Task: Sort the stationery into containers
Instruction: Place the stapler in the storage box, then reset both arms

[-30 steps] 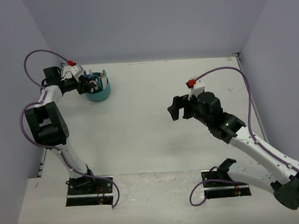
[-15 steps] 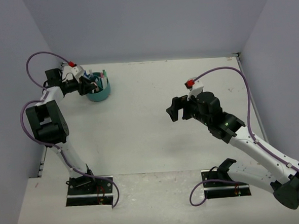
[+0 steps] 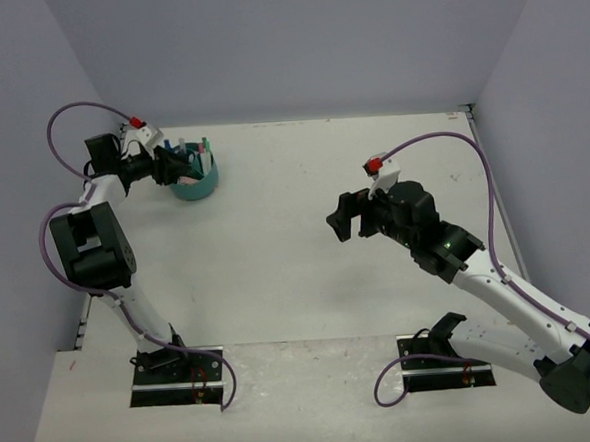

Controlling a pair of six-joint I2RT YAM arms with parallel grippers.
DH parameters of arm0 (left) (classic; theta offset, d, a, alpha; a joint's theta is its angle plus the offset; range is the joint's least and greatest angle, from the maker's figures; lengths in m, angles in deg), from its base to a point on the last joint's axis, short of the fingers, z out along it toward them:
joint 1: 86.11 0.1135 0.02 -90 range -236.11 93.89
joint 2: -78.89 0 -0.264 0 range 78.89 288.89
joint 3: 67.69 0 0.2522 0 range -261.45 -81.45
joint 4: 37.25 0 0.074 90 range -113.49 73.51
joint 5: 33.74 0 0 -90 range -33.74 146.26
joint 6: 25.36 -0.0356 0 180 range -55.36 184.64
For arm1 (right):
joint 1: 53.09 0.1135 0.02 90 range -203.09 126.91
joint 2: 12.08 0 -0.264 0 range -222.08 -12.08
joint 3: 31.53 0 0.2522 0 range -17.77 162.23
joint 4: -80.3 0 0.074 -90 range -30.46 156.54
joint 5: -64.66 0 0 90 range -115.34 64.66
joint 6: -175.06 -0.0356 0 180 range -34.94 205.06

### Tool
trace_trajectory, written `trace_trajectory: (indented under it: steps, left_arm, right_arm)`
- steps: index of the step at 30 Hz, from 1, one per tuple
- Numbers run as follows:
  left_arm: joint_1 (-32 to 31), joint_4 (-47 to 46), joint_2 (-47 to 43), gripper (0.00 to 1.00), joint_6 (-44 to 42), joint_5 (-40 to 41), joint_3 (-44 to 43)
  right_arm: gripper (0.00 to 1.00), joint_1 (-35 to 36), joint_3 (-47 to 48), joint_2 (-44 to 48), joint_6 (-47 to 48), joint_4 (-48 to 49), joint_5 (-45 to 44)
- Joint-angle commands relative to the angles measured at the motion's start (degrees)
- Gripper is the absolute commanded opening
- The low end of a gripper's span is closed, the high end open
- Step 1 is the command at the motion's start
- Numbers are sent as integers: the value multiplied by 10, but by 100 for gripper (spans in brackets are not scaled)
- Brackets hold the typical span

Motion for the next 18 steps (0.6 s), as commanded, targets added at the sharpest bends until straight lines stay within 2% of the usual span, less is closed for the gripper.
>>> trace_trajectory:
  steps: [1,6,7,8,10,13,16,18]
  left_arm:
    - [3,-37,-36,48,23,10,9]
    - [1,-86,-86,48,83,25,9]
    - [-3,-97,-103,54,109,32,14]
    - [-8,-107,-119,61,134,39,20]
    - [-19,-125,-181,100,186,81,40]
    - [-43,-148,-288,100,283,147,91]
    - [-70,-125,-429,100,390,288,159]
    - [-74,-97,-524,100,443,418,216]
  right_arm:
    - [99,-2,-1,15,9,29,11]
    - [99,-1,-2,13,9,33,11]
    - [99,-1,-3,12,9,33,9]
    - [99,-1,-5,12,9,34,7]
    - [99,-1,-7,14,9,38,1]
    - [99,-2,-10,22,11,42,-16]
    - [99,-1,-8,39,11,39,-56]
    - [99,-1,-1,55,10,31,-90]
